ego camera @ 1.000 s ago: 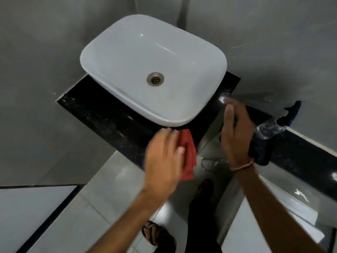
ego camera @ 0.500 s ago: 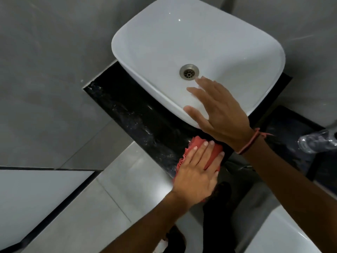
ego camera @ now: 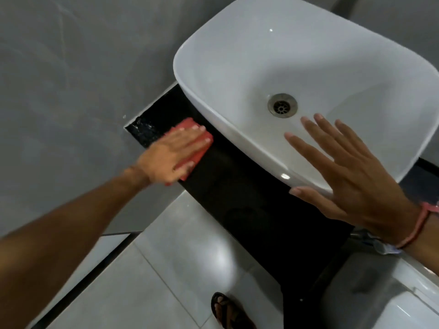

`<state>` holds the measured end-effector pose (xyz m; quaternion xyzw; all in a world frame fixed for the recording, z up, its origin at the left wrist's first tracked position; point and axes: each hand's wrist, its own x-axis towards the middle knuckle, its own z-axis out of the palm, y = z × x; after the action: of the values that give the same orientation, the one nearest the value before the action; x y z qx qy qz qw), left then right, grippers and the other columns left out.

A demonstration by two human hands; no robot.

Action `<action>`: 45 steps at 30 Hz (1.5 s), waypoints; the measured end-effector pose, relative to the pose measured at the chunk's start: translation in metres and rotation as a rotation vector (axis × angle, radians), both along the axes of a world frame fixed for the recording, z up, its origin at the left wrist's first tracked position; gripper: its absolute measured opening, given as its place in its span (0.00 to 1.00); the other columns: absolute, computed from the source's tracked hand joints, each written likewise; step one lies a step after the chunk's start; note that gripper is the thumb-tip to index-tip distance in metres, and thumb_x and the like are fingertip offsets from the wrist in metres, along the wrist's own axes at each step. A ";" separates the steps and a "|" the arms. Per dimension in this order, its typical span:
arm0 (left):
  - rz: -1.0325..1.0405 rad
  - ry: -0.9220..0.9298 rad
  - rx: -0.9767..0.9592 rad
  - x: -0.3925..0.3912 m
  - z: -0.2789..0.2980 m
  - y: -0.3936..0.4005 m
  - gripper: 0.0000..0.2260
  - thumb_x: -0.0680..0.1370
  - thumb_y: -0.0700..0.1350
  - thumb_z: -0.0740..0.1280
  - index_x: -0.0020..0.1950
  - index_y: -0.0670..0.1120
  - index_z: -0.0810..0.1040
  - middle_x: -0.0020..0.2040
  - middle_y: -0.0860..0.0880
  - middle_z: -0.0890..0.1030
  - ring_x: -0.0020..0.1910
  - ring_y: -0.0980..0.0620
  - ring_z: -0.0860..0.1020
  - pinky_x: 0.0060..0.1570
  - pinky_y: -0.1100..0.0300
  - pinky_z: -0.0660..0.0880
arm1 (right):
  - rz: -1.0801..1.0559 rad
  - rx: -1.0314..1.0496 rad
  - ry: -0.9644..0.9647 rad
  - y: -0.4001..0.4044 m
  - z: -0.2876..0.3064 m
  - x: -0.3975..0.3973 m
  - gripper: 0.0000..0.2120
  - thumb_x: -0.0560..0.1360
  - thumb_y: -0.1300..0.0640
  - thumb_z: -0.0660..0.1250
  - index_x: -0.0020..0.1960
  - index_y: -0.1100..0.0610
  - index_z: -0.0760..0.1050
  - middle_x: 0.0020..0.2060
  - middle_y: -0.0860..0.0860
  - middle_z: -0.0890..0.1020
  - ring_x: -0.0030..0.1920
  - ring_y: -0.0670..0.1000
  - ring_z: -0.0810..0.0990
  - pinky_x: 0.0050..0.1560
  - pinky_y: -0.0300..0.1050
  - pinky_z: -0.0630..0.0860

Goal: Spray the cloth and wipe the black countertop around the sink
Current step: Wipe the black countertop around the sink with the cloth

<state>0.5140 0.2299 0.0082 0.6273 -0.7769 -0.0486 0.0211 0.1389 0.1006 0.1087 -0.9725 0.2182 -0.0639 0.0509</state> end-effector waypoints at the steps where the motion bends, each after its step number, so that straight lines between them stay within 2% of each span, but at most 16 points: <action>1: 0.061 0.011 -0.004 0.024 0.001 -0.004 0.28 0.81 0.52 0.57 0.79 0.44 0.64 0.81 0.41 0.63 0.81 0.42 0.60 0.80 0.44 0.59 | -0.003 -0.002 -0.011 -0.001 -0.001 0.001 0.40 0.80 0.29 0.49 0.82 0.55 0.59 0.81 0.63 0.61 0.83 0.63 0.57 0.78 0.70 0.61; 4: 0.280 0.055 -0.013 0.074 0.000 -0.007 0.28 0.81 0.53 0.54 0.80 0.45 0.62 0.81 0.41 0.64 0.81 0.41 0.60 0.80 0.42 0.57 | -0.015 -0.008 -0.024 0.000 -0.004 0.001 0.39 0.81 0.30 0.49 0.81 0.55 0.60 0.81 0.62 0.62 0.82 0.63 0.58 0.78 0.70 0.61; 7: 0.404 0.088 -0.073 0.073 -0.007 -0.006 0.28 0.80 0.54 0.54 0.80 0.47 0.63 0.80 0.43 0.65 0.81 0.44 0.61 0.80 0.43 0.58 | -0.029 0.013 -0.033 -0.001 -0.003 0.003 0.38 0.81 0.31 0.49 0.81 0.56 0.61 0.81 0.63 0.63 0.82 0.64 0.58 0.78 0.71 0.61; 12: 0.906 0.257 -0.193 0.001 -0.010 -0.001 0.26 0.81 0.47 0.60 0.79 0.45 0.64 0.81 0.42 0.63 0.82 0.43 0.58 0.82 0.44 0.52 | -0.026 0.038 -0.026 0.003 -0.002 0.002 0.39 0.81 0.30 0.48 0.82 0.54 0.58 0.81 0.62 0.60 0.83 0.61 0.55 0.81 0.68 0.58; 14: 0.966 0.271 -0.186 -0.051 -0.006 0.007 0.26 0.81 0.47 0.59 0.80 0.45 0.63 0.82 0.41 0.61 0.82 0.43 0.57 0.81 0.42 0.52 | -0.032 0.045 -0.016 0.003 -0.002 0.000 0.39 0.80 0.30 0.48 0.82 0.54 0.58 0.82 0.62 0.60 0.83 0.61 0.55 0.81 0.67 0.57; 16: 0.830 0.243 -0.164 -0.115 -0.007 0.024 0.29 0.79 0.49 0.59 0.80 0.47 0.62 0.82 0.43 0.61 0.82 0.44 0.58 0.81 0.43 0.54 | -0.025 0.048 -0.002 0.003 -0.001 0.001 0.40 0.80 0.29 0.47 0.82 0.54 0.58 0.82 0.62 0.59 0.83 0.61 0.54 0.81 0.67 0.56; 20: 0.256 0.137 -0.108 -0.212 -0.019 0.052 0.30 0.77 0.53 0.60 0.80 0.50 0.63 0.82 0.46 0.63 0.82 0.48 0.57 0.81 0.46 0.55 | -0.001 0.038 -0.008 0.003 -0.003 0.000 0.40 0.81 0.30 0.47 0.82 0.55 0.59 0.81 0.64 0.61 0.83 0.63 0.56 0.80 0.68 0.58; 24: -0.275 0.087 -0.059 -0.168 -0.015 0.030 0.27 0.80 0.54 0.60 0.80 0.48 0.64 0.81 0.44 0.63 0.83 0.47 0.56 0.81 0.47 0.56 | 0.019 0.012 -0.013 0.000 -0.007 -0.001 0.39 0.81 0.29 0.46 0.82 0.54 0.58 0.82 0.62 0.60 0.83 0.61 0.55 0.82 0.65 0.56; 26: -0.408 0.058 -0.046 -0.125 -0.013 0.014 0.27 0.80 0.53 0.61 0.79 0.47 0.65 0.81 0.43 0.64 0.82 0.46 0.58 0.81 0.47 0.56 | 0.021 0.024 -0.014 -0.002 -0.008 -0.003 0.39 0.81 0.29 0.46 0.82 0.53 0.57 0.82 0.61 0.59 0.84 0.59 0.54 0.83 0.63 0.54; 27: -0.398 0.036 -0.041 -0.101 -0.011 0.009 0.27 0.80 0.52 0.61 0.79 0.47 0.65 0.81 0.42 0.64 0.82 0.46 0.58 0.81 0.47 0.56 | 0.015 0.035 -0.019 -0.002 -0.008 -0.003 0.39 0.81 0.29 0.47 0.82 0.53 0.57 0.82 0.61 0.59 0.84 0.59 0.54 0.83 0.63 0.54; 29: -0.267 0.015 -0.068 -0.041 -0.011 -0.001 0.27 0.81 0.52 0.61 0.79 0.47 0.65 0.81 0.43 0.63 0.82 0.45 0.58 0.82 0.47 0.56 | 0.008 0.036 -0.024 -0.002 -0.007 -0.002 0.39 0.81 0.29 0.47 0.82 0.54 0.59 0.82 0.61 0.61 0.83 0.59 0.55 0.82 0.65 0.55; 32: 0.146 0.077 -0.125 0.047 -0.009 -0.004 0.27 0.80 0.51 0.58 0.79 0.47 0.64 0.80 0.42 0.65 0.81 0.43 0.60 0.81 0.45 0.55 | 0.007 0.033 -0.043 -0.003 -0.006 0.000 0.39 0.81 0.31 0.49 0.81 0.56 0.61 0.81 0.62 0.62 0.82 0.61 0.58 0.81 0.67 0.58; 35: 0.516 0.164 -0.154 0.068 -0.015 0.001 0.28 0.78 0.53 0.57 0.78 0.48 0.67 0.79 0.43 0.69 0.79 0.43 0.64 0.79 0.42 0.58 | -0.020 0.065 -0.072 0.000 -0.004 0.000 0.38 0.81 0.31 0.50 0.81 0.56 0.60 0.81 0.62 0.63 0.82 0.62 0.58 0.80 0.68 0.58; 40: 0.829 0.389 -0.297 -0.021 -0.023 0.020 0.27 0.76 0.48 0.60 0.75 0.46 0.72 0.78 0.43 0.69 0.80 0.44 0.63 0.80 0.42 0.55 | -0.052 0.140 -0.065 0.004 -0.001 0.002 0.38 0.81 0.32 0.51 0.83 0.53 0.56 0.82 0.61 0.58 0.84 0.60 0.54 0.82 0.66 0.54; 42: 0.784 0.426 -0.346 -0.092 -0.030 0.039 0.27 0.74 0.47 0.61 0.75 0.46 0.72 0.78 0.42 0.70 0.79 0.43 0.64 0.80 0.40 0.56 | -0.056 0.121 -0.059 0.004 -0.001 0.000 0.37 0.81 0.33 0.53 0.83 0.53 0.56 0.83 0.60 0.57 0.84 0.59 0.52 0.82 0.67 0.53; 45: 0.673 0.471 -0.317 -0.218 -0.036 0.067 0.29 0.73 0.48 0.63 0.75 0.47 0.72 0.79 0.44 0.69 0.80 0.46 0.63 0.80 0.42 0.56 | -0.071 0.120 -0.053 0.005 0.000 0.000 0.36 0.81 0.35 0.54 0.83 0.53 0.57 0.83 0.61 0.57 0.84 0.60 0.52 0.81 0.69 0.53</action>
<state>0.2962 0.2965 -0.0281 0.8064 -0.5010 -0.0606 0.3084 0.1392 0.1052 0.1084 -0.9573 0.2547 -0.0781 0.1128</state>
